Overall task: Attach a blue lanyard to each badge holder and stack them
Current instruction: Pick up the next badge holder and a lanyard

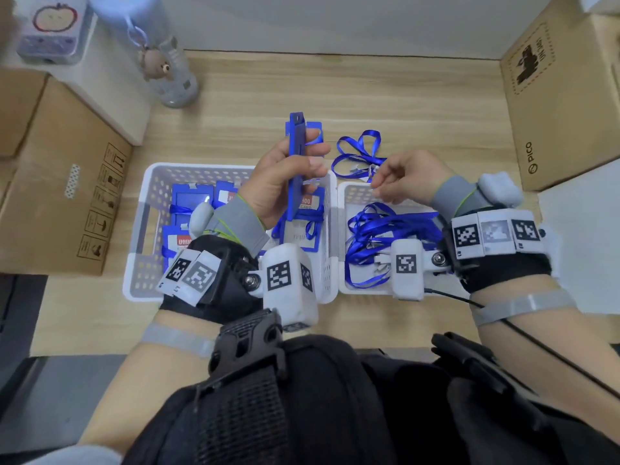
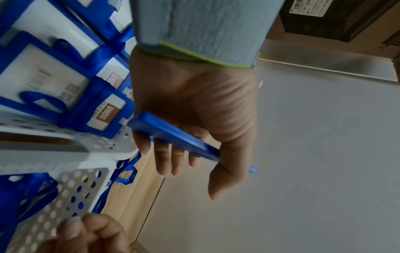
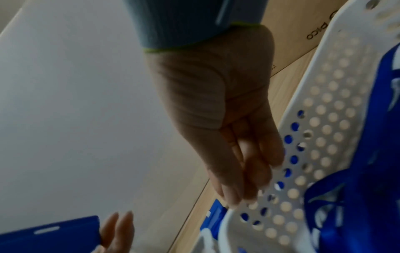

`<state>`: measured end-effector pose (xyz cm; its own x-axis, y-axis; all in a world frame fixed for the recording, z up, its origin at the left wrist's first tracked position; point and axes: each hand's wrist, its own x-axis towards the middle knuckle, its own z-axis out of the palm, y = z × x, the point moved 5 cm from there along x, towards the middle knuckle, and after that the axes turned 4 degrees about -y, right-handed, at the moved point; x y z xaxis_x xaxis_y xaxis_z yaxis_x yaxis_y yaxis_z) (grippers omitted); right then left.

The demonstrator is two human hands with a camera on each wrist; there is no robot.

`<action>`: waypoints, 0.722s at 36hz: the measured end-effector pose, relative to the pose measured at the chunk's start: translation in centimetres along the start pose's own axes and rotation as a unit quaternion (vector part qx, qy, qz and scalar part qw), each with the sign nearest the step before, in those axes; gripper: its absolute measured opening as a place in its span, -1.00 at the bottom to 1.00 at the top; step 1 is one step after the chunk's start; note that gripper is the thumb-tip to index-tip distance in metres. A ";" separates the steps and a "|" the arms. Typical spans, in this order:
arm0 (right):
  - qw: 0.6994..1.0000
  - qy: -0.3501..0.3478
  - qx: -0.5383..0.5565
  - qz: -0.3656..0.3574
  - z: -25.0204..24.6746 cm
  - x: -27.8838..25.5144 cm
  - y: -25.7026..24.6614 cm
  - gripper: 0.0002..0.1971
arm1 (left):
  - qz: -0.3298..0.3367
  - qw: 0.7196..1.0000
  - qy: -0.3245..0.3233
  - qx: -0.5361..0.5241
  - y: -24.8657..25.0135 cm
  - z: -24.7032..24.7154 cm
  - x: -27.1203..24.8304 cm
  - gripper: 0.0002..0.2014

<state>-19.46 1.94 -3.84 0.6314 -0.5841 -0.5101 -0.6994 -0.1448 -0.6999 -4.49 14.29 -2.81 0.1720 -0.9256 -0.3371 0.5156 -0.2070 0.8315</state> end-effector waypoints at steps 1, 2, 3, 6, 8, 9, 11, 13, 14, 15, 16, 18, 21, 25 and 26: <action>1.000 -0.017 -0.014 0.012 0.3 -0.4 0.4 -0.84 | -0.002 1.000 -0.001 0.003 -0.2 0.1 -0.1 -0.42; 0.999 -0.033 -0.026 0.025 0.7 -0.6 1.0 -0.83 | -0.004 1.000 -0.002 0.006 -0.4 0.3 -0.2 -0.42; 0.998 -0.043 -0.036 0.039 1.0 -1.0 1.6 -0.83 | -0.008 1.000 -0.005 0.007 -0.6 0.5 -0.4 -0.42; 0.992 -0.066 -0.069 0.080 2.0 -1.8 3.1 -0.92 | -0.019 1.000 -0.013 0.017 -1.1 1.0 -0.8 -0.41; 0.988 -0.084 -0.084 0.101 2.5 -2.3 3.9 -0.95 | -0.022 0.999 -0.016 0.025 -1.4 1.1 -1.0 -0.42; 0.985 -0.092 -0.095 0.110 2.9 -2.6 4.4 -0.97 | -0.024 0.999 -0.017 0.028 -1.6 1.2 -1.2 -0.43; 0.980 -0.096 -0.126 0.124 3.3 -2.9 5.0 -0.95 | -0.026 0.999 -0.016 0.028 -1.9 1.2 -1.4 -0.43; 0.976 -0.083 -0.157 0.128 3.5 -3.2 5.4 -0.91 | -0.030 0.999 -0.014 0.031 -2.2 1.1 -1.6 -0.43; 0.975 -0.072 -0.169 0.126 3.6 -3.3 5.5 -0.89 | -0.031 0.999 -0.014 0.035 -2.3 1.1 -1.8 -0.43; 0.975 -0.060 -0.175 0.123 3.7 -3.3 5.7 -0.87 | -0.033 0.999 -0.015 0.040 -2.4 1.0 -2.0 -0.42; 0.976 -0.049 -0.174 0.121 3.7 -3.3 5.7 -0.86 | -0.034 0.998 -0.015 0.045 -2.4 1.0 -2.1 -0.41; 0.978 -0.036 -0.169 0.117 3.9 -3.3 5.8 -0.85 | -0.037 0.998 -0.015 0.051 -2.6 1.0 -2.3 -0.41; 0.977 -0.034 -0.182 0.109 4.1 -3.2 5.8 -0.85 | -0.039 0.998 -0.008 0.053 -2.6 0.8 -2.5 -0.48; 0.966 -0.054 -0.237 0.092 5.1 -3.1 5.8 -0.73 | -0.040 0.998 -0.004 0.051 -2.6 0.4 -2.8 -0.49; 0.964 -0.054 -0.245 0.090 5.3 -3.0 5.7 -0.70 | -0.039 0.998 -0.004 0.049 -2.6 0.3 -2.9 -0.45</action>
<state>-23.61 7.10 -8.97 0.4981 -0.5527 -0.6681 -0.8582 -0.4243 -0.2889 -6.58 17.45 -3.85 0.1276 -0.9080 -0.3991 0.4416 -0.3084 0.8426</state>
